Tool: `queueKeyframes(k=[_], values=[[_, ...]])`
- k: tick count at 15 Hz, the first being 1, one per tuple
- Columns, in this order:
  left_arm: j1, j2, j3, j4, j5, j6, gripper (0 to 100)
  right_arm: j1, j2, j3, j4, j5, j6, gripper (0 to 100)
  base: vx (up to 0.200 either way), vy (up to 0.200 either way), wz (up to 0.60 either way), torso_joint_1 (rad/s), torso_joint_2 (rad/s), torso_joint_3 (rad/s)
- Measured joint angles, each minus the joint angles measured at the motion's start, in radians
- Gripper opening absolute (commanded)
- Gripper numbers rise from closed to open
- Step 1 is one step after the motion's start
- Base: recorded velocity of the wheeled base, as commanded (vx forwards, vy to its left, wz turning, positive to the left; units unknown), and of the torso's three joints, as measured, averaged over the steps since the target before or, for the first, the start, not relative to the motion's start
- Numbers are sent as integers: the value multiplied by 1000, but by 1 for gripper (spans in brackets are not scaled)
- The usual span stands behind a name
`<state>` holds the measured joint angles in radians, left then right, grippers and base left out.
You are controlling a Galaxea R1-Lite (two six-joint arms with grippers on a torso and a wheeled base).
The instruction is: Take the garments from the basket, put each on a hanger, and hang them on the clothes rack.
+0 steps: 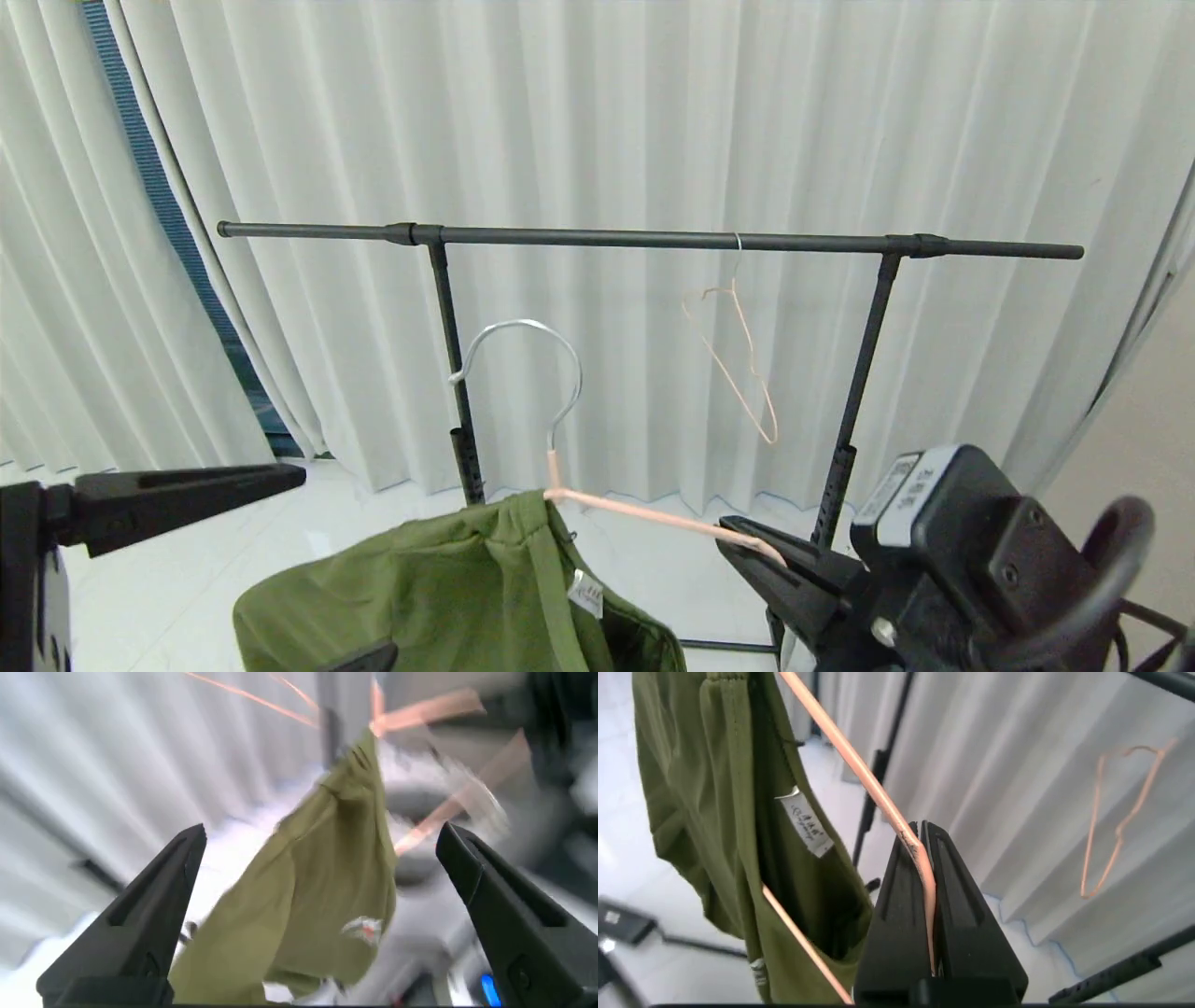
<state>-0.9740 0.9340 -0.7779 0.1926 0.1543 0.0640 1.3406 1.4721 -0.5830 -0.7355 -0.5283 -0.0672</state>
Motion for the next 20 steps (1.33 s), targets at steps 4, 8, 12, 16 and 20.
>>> queueKeyframes(k=[4,8,12,16,20], values=[[92,-9,76,0,-215,135,100,53,-24,38,0,1,-1,0,0,0,0,0,0,0],[123,-14,120,-1,-258,144,100,79,-53,60,0,1,-31,0,0,0,0,0,0,0],[123,-9,162,-1,-362,162,100,107,-68,55,0,22,-65,0,0,0,0,0,0,0],[123,-1,185,-1,-381,174,100,135,-72,51,-1,39,-89,0,0,0,0,0,0,0],[123,-6,199,-1,-389,176,0,140,-73,50,-4,58,-107,0,0,0,0,0,0,0]])
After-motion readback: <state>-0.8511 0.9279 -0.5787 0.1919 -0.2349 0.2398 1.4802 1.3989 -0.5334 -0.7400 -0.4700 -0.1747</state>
